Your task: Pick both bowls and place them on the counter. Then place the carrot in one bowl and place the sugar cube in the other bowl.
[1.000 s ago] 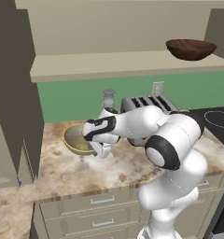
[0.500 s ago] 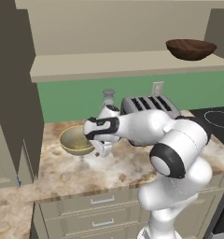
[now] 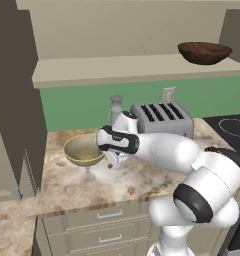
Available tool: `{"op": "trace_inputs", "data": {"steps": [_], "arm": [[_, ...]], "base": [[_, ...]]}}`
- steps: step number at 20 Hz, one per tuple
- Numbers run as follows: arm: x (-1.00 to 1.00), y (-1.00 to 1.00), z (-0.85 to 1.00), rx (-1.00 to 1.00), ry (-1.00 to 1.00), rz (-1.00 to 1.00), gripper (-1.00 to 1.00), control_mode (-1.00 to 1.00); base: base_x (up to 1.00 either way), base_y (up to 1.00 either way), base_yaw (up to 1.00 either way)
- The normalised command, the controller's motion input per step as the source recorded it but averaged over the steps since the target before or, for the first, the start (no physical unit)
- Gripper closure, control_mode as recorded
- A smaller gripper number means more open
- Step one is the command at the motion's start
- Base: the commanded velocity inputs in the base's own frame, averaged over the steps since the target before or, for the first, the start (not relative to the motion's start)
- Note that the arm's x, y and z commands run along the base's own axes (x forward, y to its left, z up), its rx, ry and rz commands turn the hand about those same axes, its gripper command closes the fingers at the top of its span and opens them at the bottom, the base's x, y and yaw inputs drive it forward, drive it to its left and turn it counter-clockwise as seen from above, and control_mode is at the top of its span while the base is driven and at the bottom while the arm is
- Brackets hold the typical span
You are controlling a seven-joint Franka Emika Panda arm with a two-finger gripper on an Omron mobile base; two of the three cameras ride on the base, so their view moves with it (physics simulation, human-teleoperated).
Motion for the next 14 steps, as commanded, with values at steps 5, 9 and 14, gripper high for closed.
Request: {"op": "trace_inputs", "data": {"steps": [5,9,14], "arm": [[-0.43,-0.23,0.42,0.00,0.00,0.00,-1.00,-1.00],[-0.50,-0.26,0.45,0.00,-0.05,0.00,-1.00,-1.00],[-0.56,-0.29,0.46,0.00,-0.07,0.00,-1.00,-1.00]], "base": [[0.00,0.00,0.00],[0.00,0.00,0.00],[0.00,0.00,0.00]]}}
